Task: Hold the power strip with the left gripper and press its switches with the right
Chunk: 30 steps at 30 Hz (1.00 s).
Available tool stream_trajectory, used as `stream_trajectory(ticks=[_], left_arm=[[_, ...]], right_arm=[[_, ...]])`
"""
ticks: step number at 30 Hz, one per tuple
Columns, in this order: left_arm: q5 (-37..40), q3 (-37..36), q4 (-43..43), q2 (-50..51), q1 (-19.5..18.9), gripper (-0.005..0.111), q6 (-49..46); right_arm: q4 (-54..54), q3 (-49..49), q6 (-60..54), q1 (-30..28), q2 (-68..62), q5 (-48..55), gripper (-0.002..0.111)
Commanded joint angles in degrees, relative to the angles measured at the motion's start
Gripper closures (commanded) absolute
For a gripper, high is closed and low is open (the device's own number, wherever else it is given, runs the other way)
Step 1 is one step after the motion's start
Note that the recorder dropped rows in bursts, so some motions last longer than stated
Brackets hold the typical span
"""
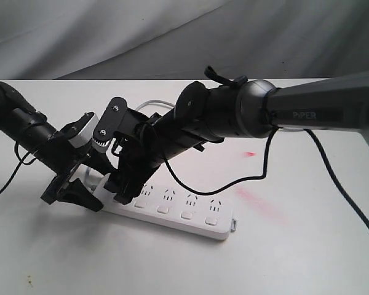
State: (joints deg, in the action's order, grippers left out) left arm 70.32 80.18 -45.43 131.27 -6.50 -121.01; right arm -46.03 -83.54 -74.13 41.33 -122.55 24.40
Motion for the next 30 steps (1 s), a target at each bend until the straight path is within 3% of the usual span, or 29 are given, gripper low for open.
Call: stream_trajectory(ticks=[1,17,30], left_arm=[[-1.4,-0.9,4.1,0.8,0.4,0.061,1.1],[-1.4,-0.9,4.1,0.8,0.4,0.061,1.1],[-1.4,-0.9,4.1,0.8,0.4,0.061,1.1]], right_arm=[[0.2,-0.3,-0.6,0.2,-1.7,-0.3,0.036],[-0.4,-1.8,-0.6,0.5,-1.9,-3.2,0.037],[2.4,-2.5,1.5,0.5,-6.5,1.6,0.037]])
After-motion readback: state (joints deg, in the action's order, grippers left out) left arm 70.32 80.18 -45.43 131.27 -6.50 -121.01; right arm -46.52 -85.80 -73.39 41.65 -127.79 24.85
